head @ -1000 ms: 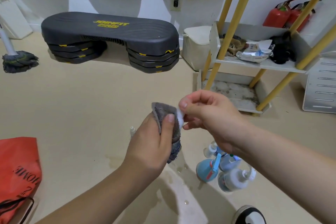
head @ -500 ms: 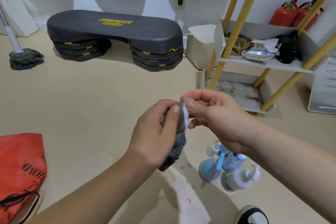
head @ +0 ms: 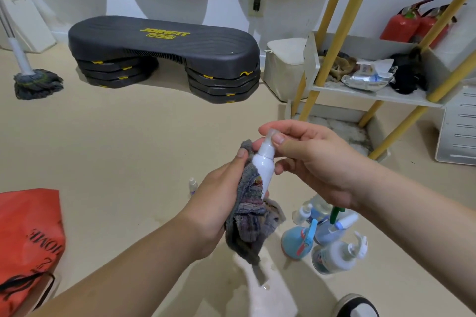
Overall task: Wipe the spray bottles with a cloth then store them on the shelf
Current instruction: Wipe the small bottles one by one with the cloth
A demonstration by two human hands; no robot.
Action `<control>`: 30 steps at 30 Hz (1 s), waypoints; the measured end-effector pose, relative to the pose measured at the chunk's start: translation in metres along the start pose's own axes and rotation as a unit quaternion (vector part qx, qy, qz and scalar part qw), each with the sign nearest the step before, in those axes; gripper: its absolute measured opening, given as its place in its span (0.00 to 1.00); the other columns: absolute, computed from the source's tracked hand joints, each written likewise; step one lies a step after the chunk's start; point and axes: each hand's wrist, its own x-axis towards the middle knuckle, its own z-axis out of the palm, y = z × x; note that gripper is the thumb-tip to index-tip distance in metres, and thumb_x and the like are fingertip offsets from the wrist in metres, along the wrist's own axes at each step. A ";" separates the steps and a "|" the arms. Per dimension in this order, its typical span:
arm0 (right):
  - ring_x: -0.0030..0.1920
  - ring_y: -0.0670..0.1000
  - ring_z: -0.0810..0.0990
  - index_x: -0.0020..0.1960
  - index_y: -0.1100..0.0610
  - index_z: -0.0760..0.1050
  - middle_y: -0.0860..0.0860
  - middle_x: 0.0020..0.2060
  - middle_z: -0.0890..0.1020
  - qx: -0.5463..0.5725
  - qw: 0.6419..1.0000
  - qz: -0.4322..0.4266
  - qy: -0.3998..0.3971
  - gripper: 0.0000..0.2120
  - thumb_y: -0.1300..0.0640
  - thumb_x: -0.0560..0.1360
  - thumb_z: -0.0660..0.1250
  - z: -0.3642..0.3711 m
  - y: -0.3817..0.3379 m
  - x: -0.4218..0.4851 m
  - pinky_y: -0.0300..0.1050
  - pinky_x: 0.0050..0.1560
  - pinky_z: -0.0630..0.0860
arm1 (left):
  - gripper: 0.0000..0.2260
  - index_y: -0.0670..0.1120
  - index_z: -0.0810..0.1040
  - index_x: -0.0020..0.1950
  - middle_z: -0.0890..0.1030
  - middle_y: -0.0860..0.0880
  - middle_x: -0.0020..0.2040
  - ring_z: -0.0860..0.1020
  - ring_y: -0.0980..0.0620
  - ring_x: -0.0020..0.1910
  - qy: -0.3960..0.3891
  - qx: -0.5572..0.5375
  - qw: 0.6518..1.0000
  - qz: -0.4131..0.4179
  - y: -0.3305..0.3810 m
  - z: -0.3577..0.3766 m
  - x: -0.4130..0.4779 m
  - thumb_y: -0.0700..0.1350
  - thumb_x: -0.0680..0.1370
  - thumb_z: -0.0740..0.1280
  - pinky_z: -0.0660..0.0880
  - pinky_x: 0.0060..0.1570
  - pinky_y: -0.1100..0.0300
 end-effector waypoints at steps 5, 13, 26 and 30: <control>0.41 0.54 0.83 0.56 0.66 0.83 0.60 0.44 0.85 -0.029 0.999 0.017 0.039 0.10 0.60 0.78 0.73 -0.005 -0.002 -0.001 0.49 0.45 0.84 | 0.19 0.55 0.78 0.43 0.80 0.49 0.37 0.80 0.44 0.37 0.105 0.142 0.970 0.168 -0.010 0.002 0.000 0.63 0.85 0.57 0.76 0.37 0.50; 0.40 0.53 0.85 0.47 0.64 0.85 0.58 0.39 0.86 -0.029 0.997 0.003 0.068 0.02 0.67 0.76 0.74 0.013 0.003 -0.010 0.52 0.51 0.86 | 0.11 0.61 0.74 0.50 0.75 0.56 0.40 0.78 0.52 0.41 0.057 0.391 0.868 0.300 -0.009 -0.010 -0.003 0.59 0.86 0.54 0.75 0.40 0.53; 0.45 0.54 0.86 0.61 0.62 0.79 0.59 0.48 0.87 0.031 0.997 0.027 0.065 0.14 0.63 0.76 0.74 -0.008 0.000 0.001 0.50 0.51 0.85 | 0.19 0.46 0.80 0.53 0.80 0.40 0.41 0.76 0.47 0.28 -0.007 -0.076 0.994 -0.084 0.009 -0.004 -0.002 0.62 0.83 0.64 0.73 0.27 0.60; 0.43 0.56 0.83 0.55 0.67 0.83 0.63 0.47 0.86 -0.043 0.997 0.061 0.024 0.16 0.56 0.74 0.78 -0.005 0.007 -0.005 0.53 0.53 0.85 | 0.22 0.42 0.78 0.52 0.84 0.30 0.44 0.80 0.41 0.29 0.072 0.027 0.997 0.013 0.008 0.002 0.001 0.60 0.86 0.58 0.75 0.29 0.57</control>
